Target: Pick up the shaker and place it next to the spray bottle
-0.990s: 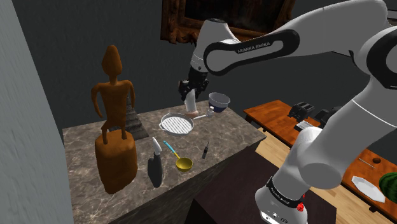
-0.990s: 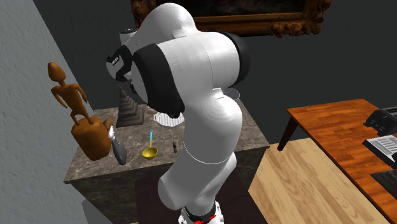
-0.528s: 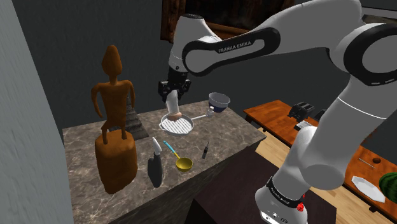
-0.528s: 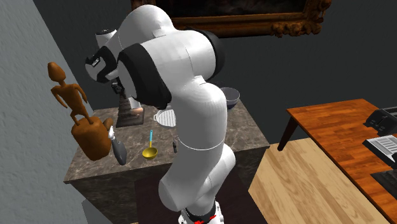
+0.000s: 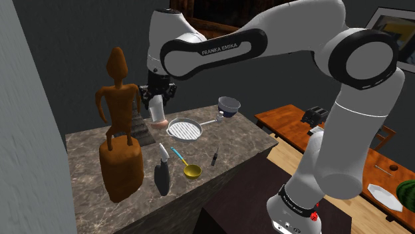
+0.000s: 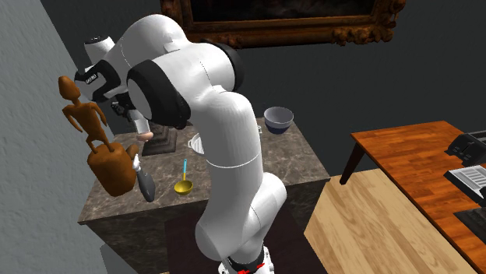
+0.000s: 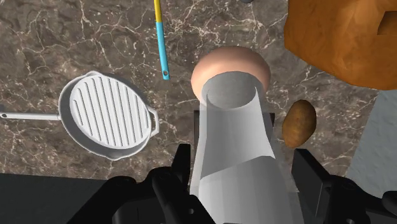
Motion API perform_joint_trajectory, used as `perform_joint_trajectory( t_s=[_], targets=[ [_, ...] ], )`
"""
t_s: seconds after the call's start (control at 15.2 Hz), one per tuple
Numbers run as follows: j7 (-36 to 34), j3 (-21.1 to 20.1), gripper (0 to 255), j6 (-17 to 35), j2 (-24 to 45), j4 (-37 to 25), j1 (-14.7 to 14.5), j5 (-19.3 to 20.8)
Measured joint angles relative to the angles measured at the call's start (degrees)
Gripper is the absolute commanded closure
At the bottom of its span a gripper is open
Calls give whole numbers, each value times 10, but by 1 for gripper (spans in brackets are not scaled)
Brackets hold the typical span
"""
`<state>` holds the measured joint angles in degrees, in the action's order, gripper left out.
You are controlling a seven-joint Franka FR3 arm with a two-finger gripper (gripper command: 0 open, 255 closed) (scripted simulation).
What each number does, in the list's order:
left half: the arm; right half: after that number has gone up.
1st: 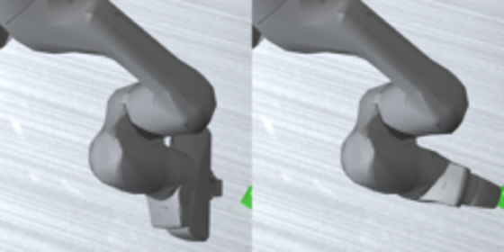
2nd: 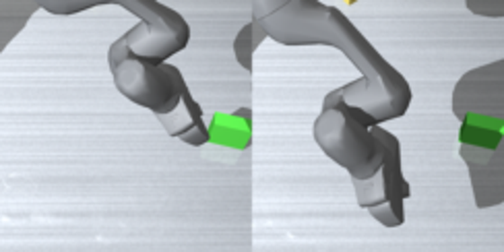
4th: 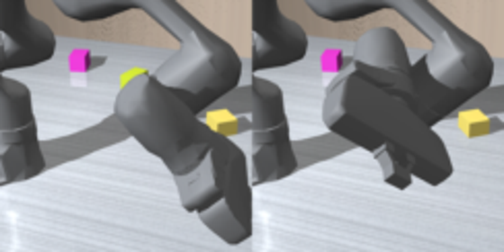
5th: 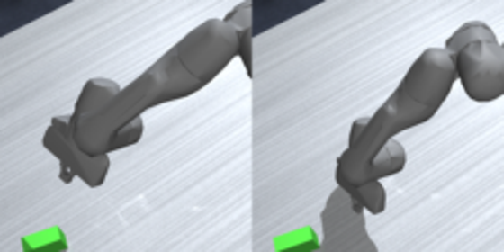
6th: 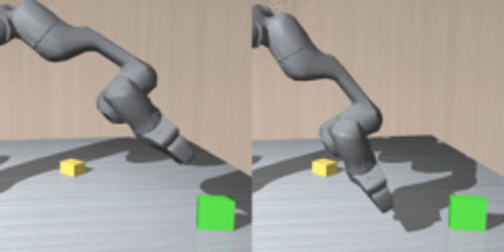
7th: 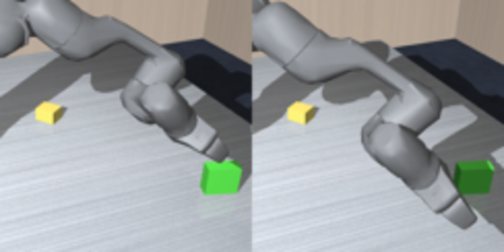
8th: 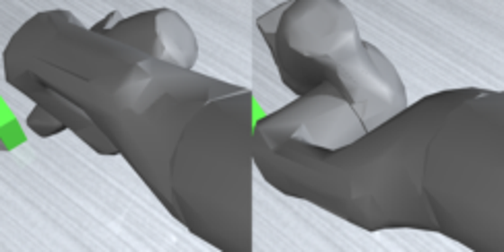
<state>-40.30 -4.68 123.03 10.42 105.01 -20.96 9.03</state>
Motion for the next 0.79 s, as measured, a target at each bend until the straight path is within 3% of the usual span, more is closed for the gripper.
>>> perform_joint_trajectory(
  t_s=[0.79],
  targets=[
    [-22,1,255,74,41,35,-5,14]
  ],
)
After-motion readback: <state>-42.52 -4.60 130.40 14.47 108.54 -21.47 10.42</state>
